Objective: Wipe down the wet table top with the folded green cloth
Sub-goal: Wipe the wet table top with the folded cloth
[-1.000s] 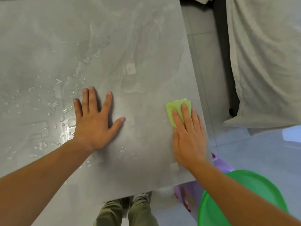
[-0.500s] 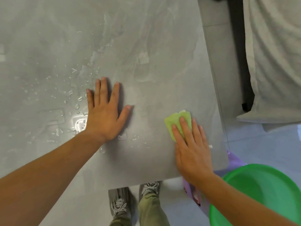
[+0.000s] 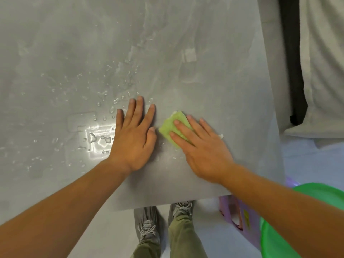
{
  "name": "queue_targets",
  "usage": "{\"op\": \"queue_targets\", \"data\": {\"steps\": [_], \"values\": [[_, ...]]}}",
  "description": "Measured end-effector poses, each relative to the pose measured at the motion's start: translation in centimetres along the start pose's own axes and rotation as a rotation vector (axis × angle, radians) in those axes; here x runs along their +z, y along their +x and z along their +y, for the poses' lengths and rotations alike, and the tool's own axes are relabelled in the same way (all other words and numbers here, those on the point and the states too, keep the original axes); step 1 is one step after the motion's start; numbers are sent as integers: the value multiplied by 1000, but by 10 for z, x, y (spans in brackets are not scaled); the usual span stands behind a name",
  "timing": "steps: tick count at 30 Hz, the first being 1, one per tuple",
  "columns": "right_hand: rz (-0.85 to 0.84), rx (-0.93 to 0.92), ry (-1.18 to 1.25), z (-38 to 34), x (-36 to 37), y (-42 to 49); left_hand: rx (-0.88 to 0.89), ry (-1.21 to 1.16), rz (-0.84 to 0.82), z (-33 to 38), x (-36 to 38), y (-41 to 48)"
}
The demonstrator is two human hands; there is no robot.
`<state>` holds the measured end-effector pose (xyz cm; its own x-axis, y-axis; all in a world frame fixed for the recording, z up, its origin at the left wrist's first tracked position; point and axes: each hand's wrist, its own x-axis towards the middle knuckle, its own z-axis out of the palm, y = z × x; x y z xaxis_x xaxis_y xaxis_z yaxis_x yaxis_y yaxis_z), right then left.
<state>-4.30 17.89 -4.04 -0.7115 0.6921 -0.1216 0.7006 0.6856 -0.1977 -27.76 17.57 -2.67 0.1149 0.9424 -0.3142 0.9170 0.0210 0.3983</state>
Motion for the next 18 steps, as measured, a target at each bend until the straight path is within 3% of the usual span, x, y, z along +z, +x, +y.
{"op": "queue_targets", "data": {"steps": [2, 6, 8, 11, 14, 18], "values": [[23, 80, -22, 19, -5, 30, -1, 3, 1, 1, 0, 1], [120, 551, 128, -6, -9, 73, -15, -37, 7, 1, 1, 0], [112, 501, 128, -42, 1, 48, -15, -66, 7, 1, -1, 0], [17, 258, 128, -85, 12, -21, -24, -50, -29, 3, -3, 0], [-27, 123, 67, -64, 11, -31, -37, 13, -54, 4, -3, 0], [87, 486, 110, -24, -1, 17, -45, 58, -70, 6, -6, 1]]}}
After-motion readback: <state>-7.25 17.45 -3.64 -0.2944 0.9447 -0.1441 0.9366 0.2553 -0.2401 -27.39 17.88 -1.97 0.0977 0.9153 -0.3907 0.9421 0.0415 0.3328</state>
